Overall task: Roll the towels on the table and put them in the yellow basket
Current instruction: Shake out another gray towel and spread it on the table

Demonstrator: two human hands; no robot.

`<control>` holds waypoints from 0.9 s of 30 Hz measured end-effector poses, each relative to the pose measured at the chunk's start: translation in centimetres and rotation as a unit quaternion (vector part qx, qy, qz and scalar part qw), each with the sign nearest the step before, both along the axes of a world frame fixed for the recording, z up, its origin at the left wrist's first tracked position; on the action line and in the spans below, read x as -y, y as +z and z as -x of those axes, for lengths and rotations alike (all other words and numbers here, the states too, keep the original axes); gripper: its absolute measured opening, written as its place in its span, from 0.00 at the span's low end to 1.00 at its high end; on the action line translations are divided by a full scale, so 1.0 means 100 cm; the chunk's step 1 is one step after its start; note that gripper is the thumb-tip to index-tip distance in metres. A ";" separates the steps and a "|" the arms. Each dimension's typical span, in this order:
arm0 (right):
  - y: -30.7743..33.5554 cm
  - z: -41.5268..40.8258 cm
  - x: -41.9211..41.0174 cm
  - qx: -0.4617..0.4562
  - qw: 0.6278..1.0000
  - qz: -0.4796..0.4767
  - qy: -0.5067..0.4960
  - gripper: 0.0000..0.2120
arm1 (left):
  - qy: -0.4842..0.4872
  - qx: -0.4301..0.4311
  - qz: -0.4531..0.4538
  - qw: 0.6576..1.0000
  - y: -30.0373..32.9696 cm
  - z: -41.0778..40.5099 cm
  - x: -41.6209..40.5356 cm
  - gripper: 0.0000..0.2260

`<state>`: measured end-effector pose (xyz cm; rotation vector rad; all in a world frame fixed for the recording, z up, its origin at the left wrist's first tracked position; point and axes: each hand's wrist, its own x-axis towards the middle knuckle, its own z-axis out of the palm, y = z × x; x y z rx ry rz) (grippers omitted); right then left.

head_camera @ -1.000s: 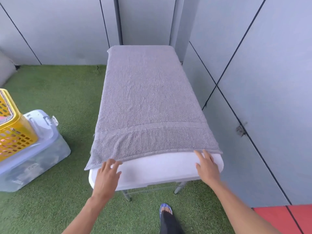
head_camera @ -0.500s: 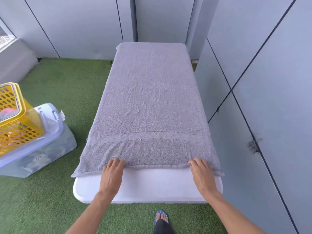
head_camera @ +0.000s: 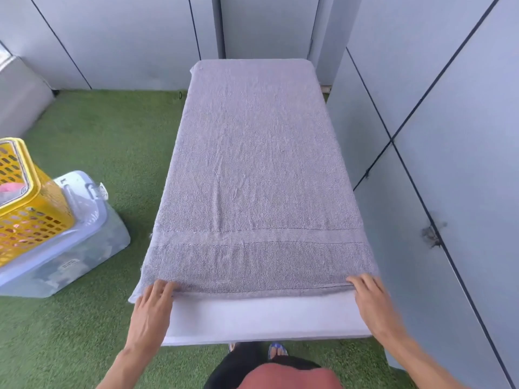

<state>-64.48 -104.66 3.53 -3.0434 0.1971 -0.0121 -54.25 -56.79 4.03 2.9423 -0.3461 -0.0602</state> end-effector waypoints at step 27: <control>0.023 -0.007 0.012 -0.061 0.997 -0.031 -0.028 0.17 | 0.034 -0.110 0.123 0.986 0.015 -0.024 -0.037 0.06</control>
